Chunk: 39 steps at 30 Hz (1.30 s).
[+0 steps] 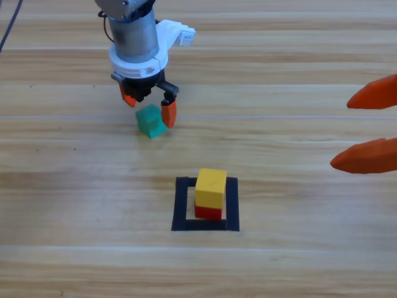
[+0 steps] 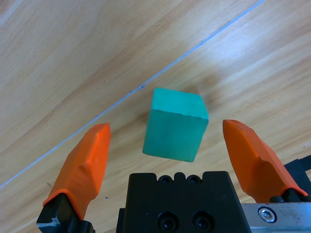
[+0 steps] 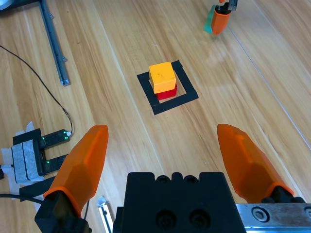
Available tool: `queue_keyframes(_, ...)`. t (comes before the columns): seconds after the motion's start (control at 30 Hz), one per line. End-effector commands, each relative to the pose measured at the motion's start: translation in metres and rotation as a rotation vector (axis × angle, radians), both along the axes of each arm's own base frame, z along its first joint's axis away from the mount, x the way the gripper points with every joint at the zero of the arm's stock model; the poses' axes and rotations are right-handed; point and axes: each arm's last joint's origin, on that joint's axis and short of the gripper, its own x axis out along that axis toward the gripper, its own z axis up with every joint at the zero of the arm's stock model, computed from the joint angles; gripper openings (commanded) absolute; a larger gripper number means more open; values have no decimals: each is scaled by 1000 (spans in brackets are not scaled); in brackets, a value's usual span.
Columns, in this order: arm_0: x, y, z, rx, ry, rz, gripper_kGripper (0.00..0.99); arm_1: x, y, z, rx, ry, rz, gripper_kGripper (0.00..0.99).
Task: Stack the blocks in the rectangular block: red at the bottom, yellow in the middle, green on top
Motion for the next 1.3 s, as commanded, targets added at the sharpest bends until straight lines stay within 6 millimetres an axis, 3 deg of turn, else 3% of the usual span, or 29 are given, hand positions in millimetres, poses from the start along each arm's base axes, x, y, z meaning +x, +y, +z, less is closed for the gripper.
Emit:
queue_keyframes(0.03, 13, 7, -39, 40, 56, 8, 989, 11, 4, -23, -46, 65, -1, 989)
queue_keyframes(0.33, 12, 1, -50, 42, 71, 3, 962, 13, 6, -25, -49, 74, 3, 989)
queue_keyframes(0.5, 12, -2, -51, 35, 71, 1, 848, 13, 8, -26, -34, 89, 31, 989)
queue_keyframes(0.6, 12, -5, -57, 37, 81, 1, 641, 13, 9, -23, -21, 89, 39, 989)
queue_keyframes(0.7, 12, -7, -58, 40, 79, 3, 284, 7, 4, -17, -2, 70, 39, 989)
queue_keyframes(0.8, 11, -5, -53, 42, 73, 6, 0, 2, 0, -11, 20, 55, 42, 989)
queue_keyframes(0.93, 9, -5, -50, 48, 76, 20, 0, 1, 1, -11, 28, 62, 55, 989)
queue_keyframes(1.03, 4, -6, -32, 38, 49, 61, 0, 1, 1, -11, 28, 64, 56, 989)
queue_keyframes(1.23, -15, 1, 41, -24, -17, 199, 0, -1, 2, -8, 66, 94, 87, 989)
queue_keyframes(1.3, -30, 8, 60, -43, -6, 254, 0, -1, 3, -8, 70, 93, 89, 989)
